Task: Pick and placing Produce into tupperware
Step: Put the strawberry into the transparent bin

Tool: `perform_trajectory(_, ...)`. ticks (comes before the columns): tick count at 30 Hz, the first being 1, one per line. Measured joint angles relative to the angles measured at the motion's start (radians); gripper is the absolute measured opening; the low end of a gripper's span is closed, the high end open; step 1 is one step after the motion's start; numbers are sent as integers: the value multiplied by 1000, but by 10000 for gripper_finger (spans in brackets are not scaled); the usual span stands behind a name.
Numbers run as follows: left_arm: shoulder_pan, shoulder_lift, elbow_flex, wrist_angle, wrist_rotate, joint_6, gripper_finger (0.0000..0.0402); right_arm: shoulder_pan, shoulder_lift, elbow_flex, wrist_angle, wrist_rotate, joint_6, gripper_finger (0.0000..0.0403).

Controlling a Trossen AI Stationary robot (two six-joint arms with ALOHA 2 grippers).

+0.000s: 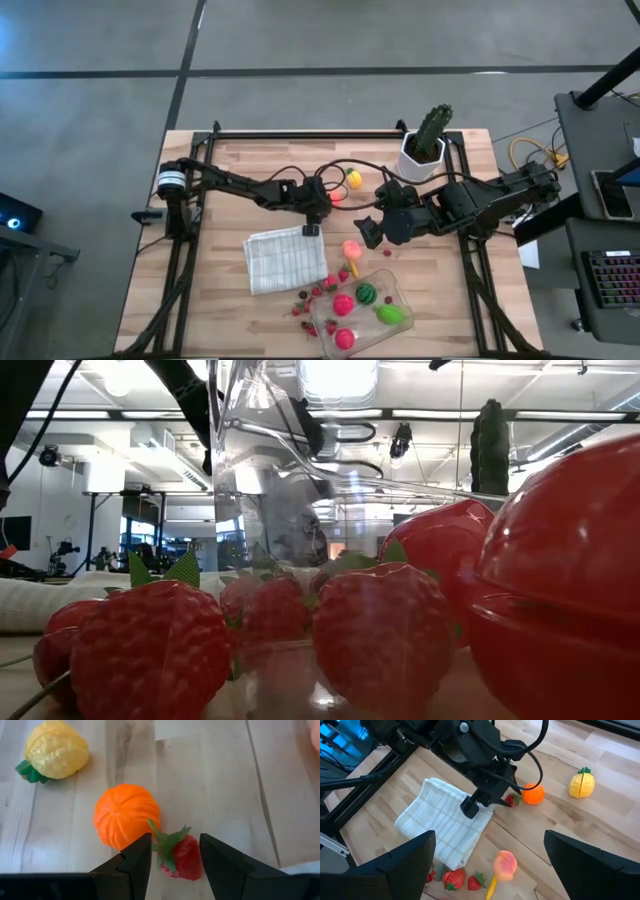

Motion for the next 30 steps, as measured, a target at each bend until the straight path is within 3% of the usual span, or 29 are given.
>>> perform_trajectory(30, 6, 0, -37, 0, -23, -52, 152, 0, 0, 0, 0, 0, 0, 364)
